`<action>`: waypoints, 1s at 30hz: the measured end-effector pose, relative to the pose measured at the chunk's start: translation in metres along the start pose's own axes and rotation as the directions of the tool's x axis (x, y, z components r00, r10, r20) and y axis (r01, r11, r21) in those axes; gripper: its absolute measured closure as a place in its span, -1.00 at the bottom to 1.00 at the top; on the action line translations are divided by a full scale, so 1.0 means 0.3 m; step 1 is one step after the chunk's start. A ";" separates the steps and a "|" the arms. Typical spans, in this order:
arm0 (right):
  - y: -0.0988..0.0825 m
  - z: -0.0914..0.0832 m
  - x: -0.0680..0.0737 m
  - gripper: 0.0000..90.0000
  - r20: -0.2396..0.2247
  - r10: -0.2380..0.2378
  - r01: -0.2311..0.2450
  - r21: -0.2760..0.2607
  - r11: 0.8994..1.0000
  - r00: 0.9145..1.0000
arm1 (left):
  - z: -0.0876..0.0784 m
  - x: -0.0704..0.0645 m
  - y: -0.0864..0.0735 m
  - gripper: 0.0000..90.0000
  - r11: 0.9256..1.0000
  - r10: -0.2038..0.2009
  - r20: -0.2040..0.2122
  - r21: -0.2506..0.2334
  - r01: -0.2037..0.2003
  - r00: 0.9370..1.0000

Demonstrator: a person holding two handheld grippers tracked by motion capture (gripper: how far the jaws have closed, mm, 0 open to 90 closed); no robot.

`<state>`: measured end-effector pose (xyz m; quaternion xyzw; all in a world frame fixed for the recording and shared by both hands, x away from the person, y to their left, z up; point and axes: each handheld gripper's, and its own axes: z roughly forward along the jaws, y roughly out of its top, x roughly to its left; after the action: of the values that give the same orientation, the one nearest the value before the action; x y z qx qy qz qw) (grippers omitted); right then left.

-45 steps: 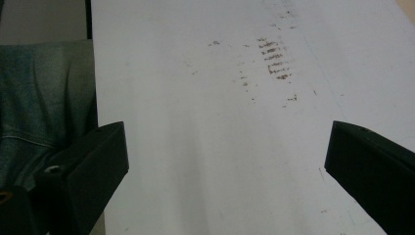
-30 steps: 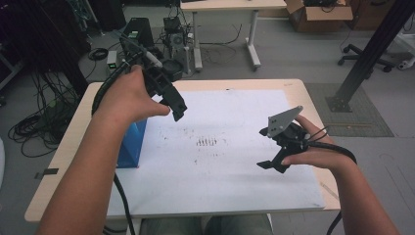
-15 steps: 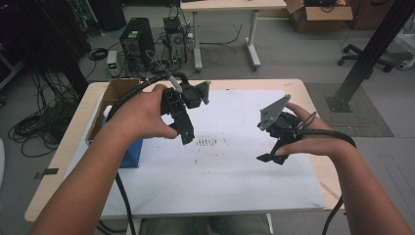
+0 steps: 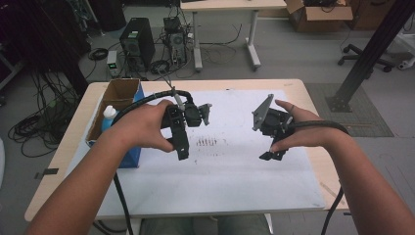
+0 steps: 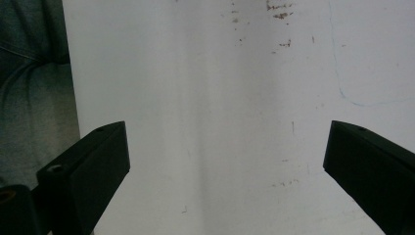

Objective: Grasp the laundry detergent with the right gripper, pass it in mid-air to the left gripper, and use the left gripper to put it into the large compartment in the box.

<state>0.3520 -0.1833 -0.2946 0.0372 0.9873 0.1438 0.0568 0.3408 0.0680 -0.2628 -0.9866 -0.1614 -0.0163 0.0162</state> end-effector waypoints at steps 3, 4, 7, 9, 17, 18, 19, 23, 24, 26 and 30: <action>0.007 0.013 -0.006 -0.92 -0.009 -0.002 0.002 0.001 1.000 1.000 | 0.009 0.000 -0.002 -0.99 1.000 0.016 -0.003 -0.013 -0.016 1.000; 0.011 0.016 -0.007 -0.92 -0.012 -0.002 0.002 0.006 1.000 1.000 | 0.010 0.001 -0.002 -0.99 1.000 0.021 -0.005 -0.016 -0.021 1.000; 0.018 0.026 -0.009 -0.92 -0.013 -0.006 0.006 0.012 1.000 1.000 | 0.011 -0.001 -0.003 -0.99 1.000 0.024 -0.011 -0.016 -0.024 1.000; 0.021 0.028 -0.011 -0.92 -0.016 -0.006 0.006 0.011 1.000 1.000 | 0.009 -0.002 -0.003 -0.99 1.000 0.026 -0.014 -0.015 -0.026 1.000; 0.019 0.029 -0.014 -0.92 -0.018 -0.006 0.006 0.006 1.000 1.000 | 0.004 -0.002 -0.006 -0.99 1.000 0.025 -0.009 -0.018 -0.025 1.000; 0.019 0.029 -0.015 -0.92 -0.019 -0.007 0.007 0.008 1.000 1.000 | 0.003 -0.002 -0.007 -0.99 0.999 0.026 -0.012 -0.019 -0.026 1.000; 0.018 0.029 -0.014 -0.92 -0.021 -0.008 0.008 0.009 1.000 1.000 | 0.003 -0.001 -0.007 -0.99 0.999 0.026 -0.006 -0.022 -0.026 1.000; 0.018 0.027 -0.016 -0.92 -0.019 -0.009 0.009 0.006 1.000 1.000 | 0.003 -0.001 -0.007 -0.99 0.999 0.028 -0.006 -0.022 -0.028 1.000; 0.019 0.026 -0.016 -0.92 -0.018 -0.008 0.008 0.006 1.000 1.000 | 0.004 0.000 -0.006 -0.99 0.999 0.026 -0.009 -0.022 -0.026 1.000; 0.019 0.026 -0.015 -0.92 -0.021 -0.007 0.007 0.004 1.000 1.000 | 0.006 0.000 -0.006 -0.99 0.999 0.025 -0.005 -0.019 -0.026 1.000; 0.019 0.027 -0.015 -0.92 -0.020 -0.011 0.011 0.007 1.000 1.000 | 0.006 0.003 -0.007 -0.99 0.999 0.028 -0.002 -0.021 -0.028 1.000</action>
<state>0.3579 -0.1760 -0.3002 0.0305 0.9885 0.1401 0.0478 0.3410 0.0703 -0.2644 -0.9889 -0.1473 -0.0185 0.0062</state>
